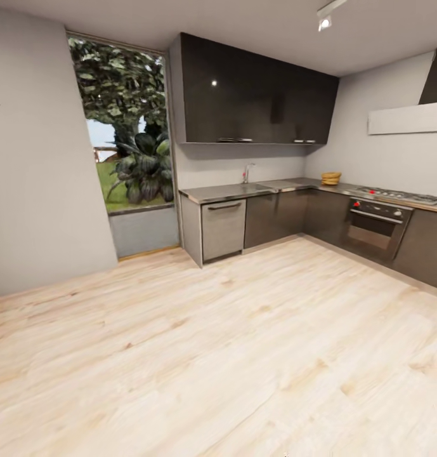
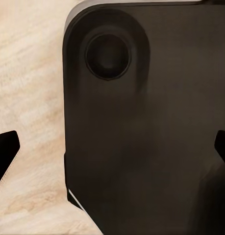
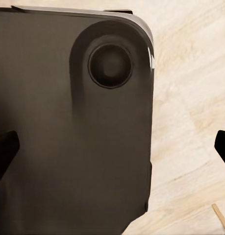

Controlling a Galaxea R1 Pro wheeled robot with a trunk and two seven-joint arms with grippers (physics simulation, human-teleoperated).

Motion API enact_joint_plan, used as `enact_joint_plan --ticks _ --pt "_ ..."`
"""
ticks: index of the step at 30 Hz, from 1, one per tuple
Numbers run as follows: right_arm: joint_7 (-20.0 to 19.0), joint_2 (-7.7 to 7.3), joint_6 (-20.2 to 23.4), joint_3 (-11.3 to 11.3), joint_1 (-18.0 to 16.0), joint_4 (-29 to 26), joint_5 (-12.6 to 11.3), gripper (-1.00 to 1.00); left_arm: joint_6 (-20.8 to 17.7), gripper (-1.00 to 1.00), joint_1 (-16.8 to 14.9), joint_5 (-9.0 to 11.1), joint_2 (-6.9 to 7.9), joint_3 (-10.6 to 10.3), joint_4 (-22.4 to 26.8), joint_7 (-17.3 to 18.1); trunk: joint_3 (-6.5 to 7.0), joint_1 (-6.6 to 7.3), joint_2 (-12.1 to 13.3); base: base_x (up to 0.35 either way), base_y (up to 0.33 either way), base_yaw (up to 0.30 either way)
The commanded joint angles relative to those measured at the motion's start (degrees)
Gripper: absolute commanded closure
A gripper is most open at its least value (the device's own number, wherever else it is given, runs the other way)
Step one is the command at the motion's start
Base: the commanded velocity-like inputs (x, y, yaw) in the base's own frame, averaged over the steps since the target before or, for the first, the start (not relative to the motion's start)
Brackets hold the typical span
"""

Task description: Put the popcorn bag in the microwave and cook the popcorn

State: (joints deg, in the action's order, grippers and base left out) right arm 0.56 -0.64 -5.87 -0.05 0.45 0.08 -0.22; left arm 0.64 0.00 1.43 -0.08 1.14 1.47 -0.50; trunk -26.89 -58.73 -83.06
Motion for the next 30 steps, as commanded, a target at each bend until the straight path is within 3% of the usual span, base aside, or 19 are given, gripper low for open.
enact_joint_plan --ticks 1,30 --pt "0.04 0.01 -0.19 -0.02 -0.01 0.01 -0.03 -1.0 0.07 -1.0 0.0 0.15 -0.01 0.09 0.02 -0.04 -0.04 0.0 -0.02 0.001 0.0 -0.246" --pt "0.06 0.02 -0.19 -0.07 -0.01 0.01 -0.04 -1.0 0.07 -1.0 0.0 0.15 -0.01 0.09 0.02 -0.03 -0.04 0.0 -0.02 0.0 0.0 -0.249"
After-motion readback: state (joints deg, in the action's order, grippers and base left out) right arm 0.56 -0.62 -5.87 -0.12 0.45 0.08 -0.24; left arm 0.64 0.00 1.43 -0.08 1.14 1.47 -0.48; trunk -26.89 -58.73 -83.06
